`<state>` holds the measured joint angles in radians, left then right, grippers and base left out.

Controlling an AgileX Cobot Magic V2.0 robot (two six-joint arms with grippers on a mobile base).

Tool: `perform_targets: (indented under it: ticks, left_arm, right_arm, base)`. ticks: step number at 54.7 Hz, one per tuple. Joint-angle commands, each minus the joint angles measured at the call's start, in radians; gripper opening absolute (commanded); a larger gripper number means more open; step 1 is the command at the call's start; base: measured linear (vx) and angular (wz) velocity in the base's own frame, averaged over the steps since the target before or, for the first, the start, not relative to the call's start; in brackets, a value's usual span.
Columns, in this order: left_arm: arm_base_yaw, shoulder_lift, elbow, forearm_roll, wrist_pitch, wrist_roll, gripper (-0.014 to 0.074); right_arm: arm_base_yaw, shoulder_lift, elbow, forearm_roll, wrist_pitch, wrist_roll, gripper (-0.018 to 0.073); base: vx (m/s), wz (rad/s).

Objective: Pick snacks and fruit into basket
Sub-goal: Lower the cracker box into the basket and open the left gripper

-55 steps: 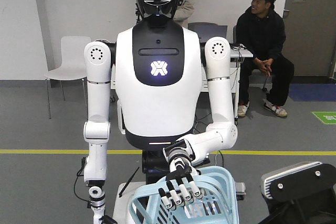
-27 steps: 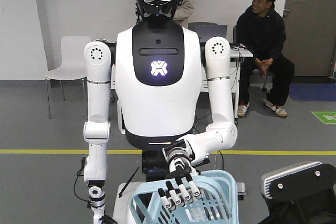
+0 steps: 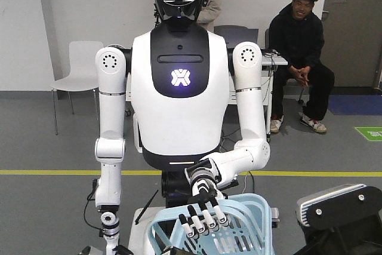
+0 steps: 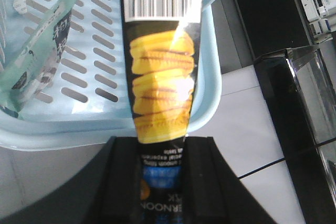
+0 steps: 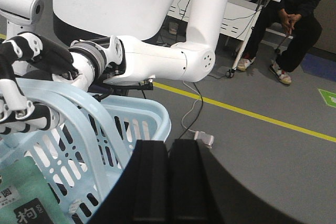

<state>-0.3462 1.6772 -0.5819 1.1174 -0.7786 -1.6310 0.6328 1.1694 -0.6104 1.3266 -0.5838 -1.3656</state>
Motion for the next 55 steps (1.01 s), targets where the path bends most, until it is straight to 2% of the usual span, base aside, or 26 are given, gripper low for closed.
perform_targets:
  ticks: [1, 6, 17, 23, 33, 47, 55]
  left_arm:
    - [-0.005, -0.029, -0.027, -0.044, -0.075, -0.01, 0.0003]
    - [-0.004, -0.029, -0.027, -0.051, -0.077, -0.01, 0.0003]
    - [-0.004, -0.029, -0.027, -0.154, -0.077, -0.01, 0.0003]
    - [-0.004, -0.029, -0.027, -0.169, -0.077, -0.012, 0.0003]
    - [-0.004, -0.029, -0.027, -0.204, -0.077, -0.074, 0.0003]
    - [-0.004, -0.029, -0.027, -0.304, -0.077, -0.22, 0.0003]
    - [-0.004, -0.029, -0.027, -0.336, -0.077, -0.245, 0.0003]
  right_arm:
    - [-0.003, -0.024, -0.03, -0.043, -0.034, -0.008, -0.0008]
    - [-0.003, -0.024, -0.03, -0.043, -0.034, -0.008, -0.0008]
    - [-0.003, -0.024, -0.03, -0.043, -0.03, -0.008, -0.0008]
    - [-0.003, -0.024, -0.03, -0.043, -0.03, -0.008, -0.0008]
    - [-0.003, -0.024, -0.03, -0.043, -0.03, -0.008, -0.0008]
    - [-0.003, -0.024, -0.03, -0.043, -0.03, -0.008, -0.0008]
    - [-0.003, -0.024, -0.03, -0.043, -0.03, -0.007, -0.0008]
  base:
    - [0.0, 0.0]
    - [0.0, 0.0]
    - [0.0, 0.0]
    - [0.0, 0.0]
    - [0.0, 0.0]
    - [0.0, 0.0]
    - [0.0, 0.0]
